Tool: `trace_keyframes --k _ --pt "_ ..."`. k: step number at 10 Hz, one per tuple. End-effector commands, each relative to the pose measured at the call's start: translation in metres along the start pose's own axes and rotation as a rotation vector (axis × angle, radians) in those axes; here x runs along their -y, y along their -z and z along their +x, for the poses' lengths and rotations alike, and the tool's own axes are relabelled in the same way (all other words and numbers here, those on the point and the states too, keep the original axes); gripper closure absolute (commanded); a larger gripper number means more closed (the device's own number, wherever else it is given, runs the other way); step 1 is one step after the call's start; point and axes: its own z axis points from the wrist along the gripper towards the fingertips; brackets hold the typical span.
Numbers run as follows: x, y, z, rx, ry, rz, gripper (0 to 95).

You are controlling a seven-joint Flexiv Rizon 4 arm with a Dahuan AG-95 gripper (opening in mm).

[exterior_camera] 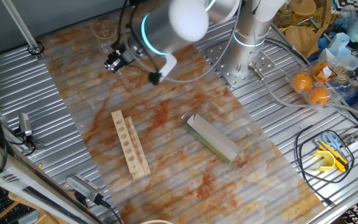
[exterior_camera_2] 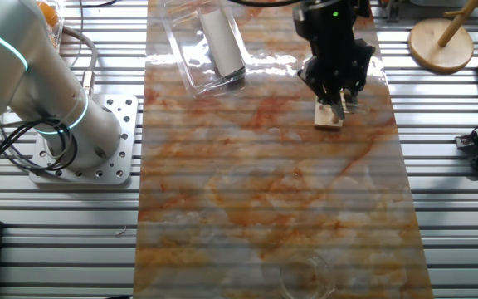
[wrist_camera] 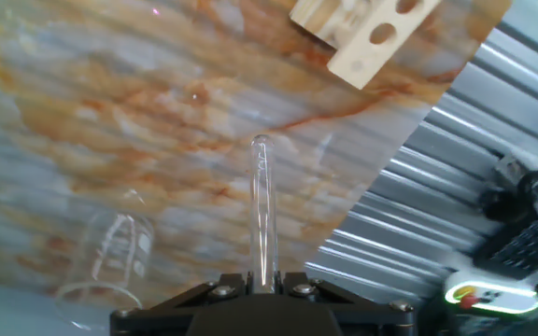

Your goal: Pour out the test tube

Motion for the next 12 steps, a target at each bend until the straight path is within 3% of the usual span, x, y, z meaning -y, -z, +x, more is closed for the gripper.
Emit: trace_keyframes --k 1,3,5,6,10,12 --pt "0.002 0.000 0.000 -0.005 0.019 0.022 95.0" --pt "0.007 0.001 -0.003 0.006 -0.016 0.015 95.0" --pt "0.023 0.008 -0.011 -0.003 -0.012 0.011 95.0" --pt "0.039 0.019 -0.018 -0.014 -0.019 0.002 95.0" --pt "0.065 0.046 -0.031 -0.039 -0.052 -0.011 95.0" --pt "0.074 0.058 -0.037 -0.048 -0.089 -0.035 95.0"
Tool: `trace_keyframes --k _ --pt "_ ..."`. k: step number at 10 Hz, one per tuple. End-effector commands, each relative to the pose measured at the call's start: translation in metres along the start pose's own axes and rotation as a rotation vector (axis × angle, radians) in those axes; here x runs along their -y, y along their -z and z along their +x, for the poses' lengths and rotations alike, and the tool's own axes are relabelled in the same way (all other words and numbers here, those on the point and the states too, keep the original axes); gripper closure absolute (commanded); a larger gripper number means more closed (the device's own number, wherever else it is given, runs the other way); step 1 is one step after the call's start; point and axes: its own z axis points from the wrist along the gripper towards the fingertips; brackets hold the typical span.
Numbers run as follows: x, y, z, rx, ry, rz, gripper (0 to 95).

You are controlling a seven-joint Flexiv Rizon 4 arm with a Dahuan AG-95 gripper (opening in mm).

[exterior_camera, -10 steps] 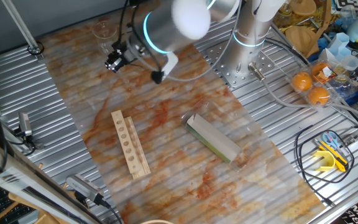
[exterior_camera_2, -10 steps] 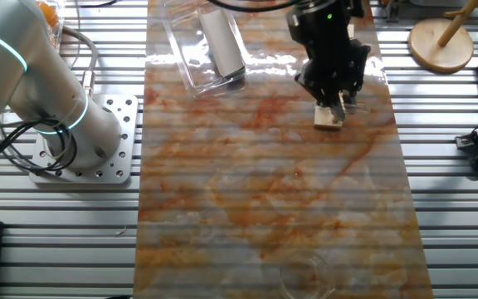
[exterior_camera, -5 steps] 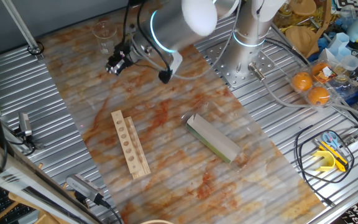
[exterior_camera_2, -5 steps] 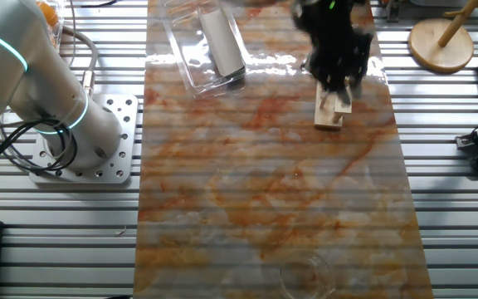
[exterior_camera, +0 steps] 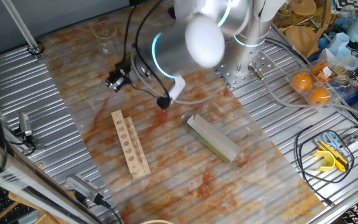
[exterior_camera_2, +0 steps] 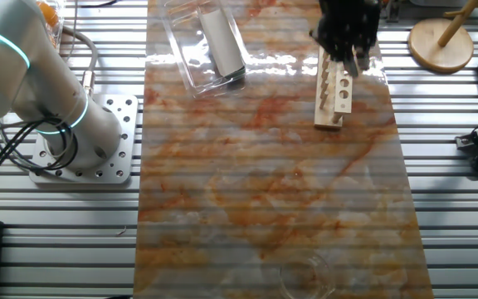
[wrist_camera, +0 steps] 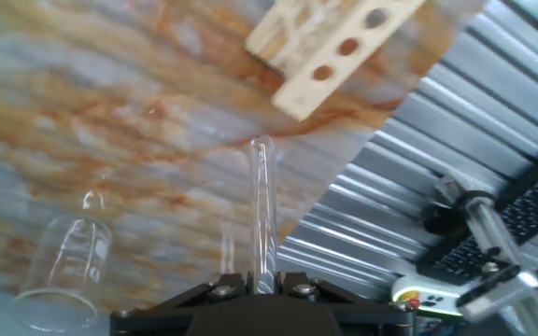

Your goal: Pour out the test tube

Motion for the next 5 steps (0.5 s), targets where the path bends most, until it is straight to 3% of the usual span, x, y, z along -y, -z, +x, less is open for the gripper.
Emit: trace_keyframes --k 1,2,3,4,5 --pt "0.0111 0.0109 -0.0077 0.007 -0.060 -0.053 95.0" --pt "0.0117 0.0108 -0.0086 -0.005 -0.059 -0.056 95.0" --pt "0.0117 0.0108 -0.0086 -0.051 -0.023 -0.047 95.0" --pt "0.0117 0.0108 -0.0086 -0.094 0.004 -0.020 95.0" --pt "0.0117 0.0108 -0.0086 -0.107 0.012 -0.001 95.0"
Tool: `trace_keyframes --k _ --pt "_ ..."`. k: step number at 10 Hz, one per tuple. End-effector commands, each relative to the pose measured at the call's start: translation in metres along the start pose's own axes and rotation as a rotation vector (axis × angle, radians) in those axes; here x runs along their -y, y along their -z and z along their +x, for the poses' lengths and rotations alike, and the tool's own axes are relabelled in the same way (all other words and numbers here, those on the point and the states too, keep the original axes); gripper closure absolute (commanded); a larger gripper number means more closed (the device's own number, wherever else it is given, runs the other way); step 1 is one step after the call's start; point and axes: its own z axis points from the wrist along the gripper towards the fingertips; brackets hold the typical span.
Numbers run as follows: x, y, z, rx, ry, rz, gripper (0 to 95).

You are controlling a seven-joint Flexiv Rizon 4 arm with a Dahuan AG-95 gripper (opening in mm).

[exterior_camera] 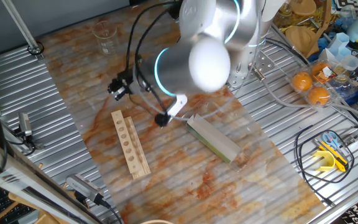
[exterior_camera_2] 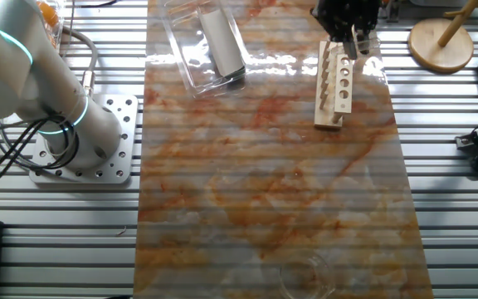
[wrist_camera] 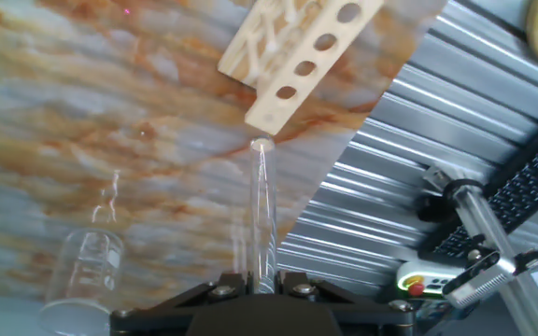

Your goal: Pour out the test tube

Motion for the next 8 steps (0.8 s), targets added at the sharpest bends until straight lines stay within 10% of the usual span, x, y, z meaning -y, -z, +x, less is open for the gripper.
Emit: trace_keyframes --k 1,8 --pt "-0.001 0.000 0.001 -0.097 0.092 0.102 95.0" --pt "0.018 0.008 -0.017 -0.099 0.049 0.121 95.0"
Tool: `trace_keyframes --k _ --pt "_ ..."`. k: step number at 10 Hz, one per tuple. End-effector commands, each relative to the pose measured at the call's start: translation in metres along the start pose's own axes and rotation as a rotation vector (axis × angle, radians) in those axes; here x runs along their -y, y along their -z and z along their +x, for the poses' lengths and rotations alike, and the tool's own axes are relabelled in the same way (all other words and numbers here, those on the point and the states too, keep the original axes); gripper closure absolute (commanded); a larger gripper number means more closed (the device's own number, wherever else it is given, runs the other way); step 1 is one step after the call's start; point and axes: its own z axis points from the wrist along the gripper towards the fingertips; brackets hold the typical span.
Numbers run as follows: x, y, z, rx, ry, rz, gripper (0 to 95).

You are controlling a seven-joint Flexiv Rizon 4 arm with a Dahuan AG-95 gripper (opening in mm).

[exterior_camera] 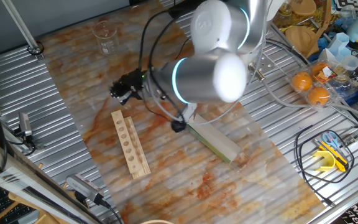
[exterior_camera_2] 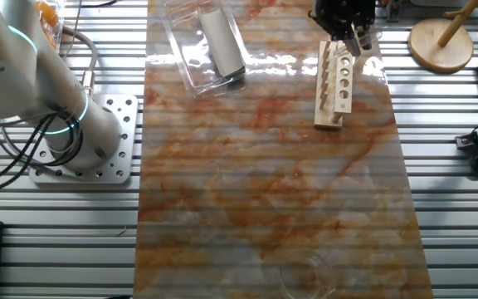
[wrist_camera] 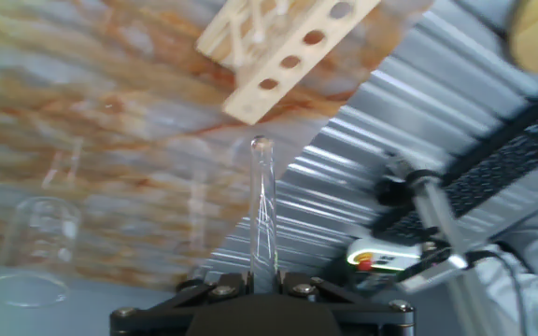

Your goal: Pour out the test tube

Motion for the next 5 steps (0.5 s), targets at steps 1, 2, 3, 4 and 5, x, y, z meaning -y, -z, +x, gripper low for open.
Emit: trace_keyframes --k 1,2,3,4,5 --pt "0.015 0.006 -0.011 -0.005 -0.022 -0.029 95.0" --pt "0.023 0.010 -0.018 -0.012 -0.024 -0.036 95.0" --pt "0.032 0.015 -0.026 -0.031 -0.023 -0.043 95.0" --pt "0.038 0.018 -0.033 -0.054 -0.016 -0.049 95.0" --pt "0.041 0.018 -0.038 -0.077 -0.007 -0.050 95.0"
